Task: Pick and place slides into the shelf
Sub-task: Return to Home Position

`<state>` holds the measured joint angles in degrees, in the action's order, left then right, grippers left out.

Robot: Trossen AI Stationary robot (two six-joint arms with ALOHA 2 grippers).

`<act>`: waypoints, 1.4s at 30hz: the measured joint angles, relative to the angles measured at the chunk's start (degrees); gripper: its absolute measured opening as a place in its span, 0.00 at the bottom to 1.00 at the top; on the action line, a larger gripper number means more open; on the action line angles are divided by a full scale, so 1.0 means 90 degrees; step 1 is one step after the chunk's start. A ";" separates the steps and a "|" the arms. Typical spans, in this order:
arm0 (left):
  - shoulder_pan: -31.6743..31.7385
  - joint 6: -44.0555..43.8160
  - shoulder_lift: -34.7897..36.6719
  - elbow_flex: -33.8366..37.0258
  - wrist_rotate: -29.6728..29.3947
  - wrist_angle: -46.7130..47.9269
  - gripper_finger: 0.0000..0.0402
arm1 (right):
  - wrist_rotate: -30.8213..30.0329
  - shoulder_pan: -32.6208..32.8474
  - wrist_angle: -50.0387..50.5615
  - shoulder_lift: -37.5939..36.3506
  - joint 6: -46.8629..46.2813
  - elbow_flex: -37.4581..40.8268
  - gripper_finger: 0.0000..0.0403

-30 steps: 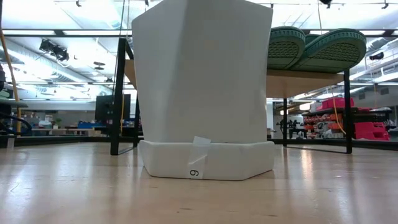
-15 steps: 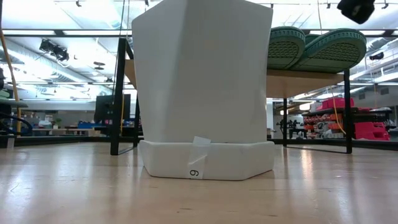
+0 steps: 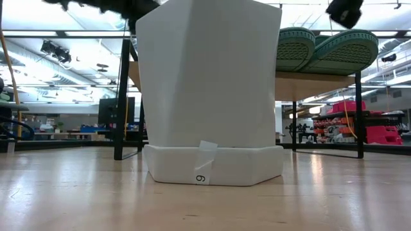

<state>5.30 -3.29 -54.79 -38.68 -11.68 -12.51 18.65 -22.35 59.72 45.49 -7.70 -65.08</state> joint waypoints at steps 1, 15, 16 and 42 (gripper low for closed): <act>0.0005 0.0007 0.0157 0.0189 -0.0044 -0.0010 0.02 | 0.0048 0.0000 -0.0060 0.0128 0.0013 0.0000 0.00; -0.0001 -0.0234 0.2385 0.2242 -0.0524 -0.0523 0.01 | 0.0396 -0.0002 -0.0870 0.1217 -0.0356 0.0000 0.00; 0.0000 -0.0236 0.2569 0.2414 -0.0534 -0.0637 0.02 | 0.0396 -0.0002 -0.0895 0.1240 -0.0392 0.0000 0.00; -0.0944 0.0585 0.3882 0.4238 -0.1143 -0.2282 0.02 | 0.0267 0.0002 -0.1003 0.1275 -0.1083 0.0000 0.00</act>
<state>-3.20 1.97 -19.85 -0.54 -21.96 -33.05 21.06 -22.34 50.70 56.97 -17.45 -65.08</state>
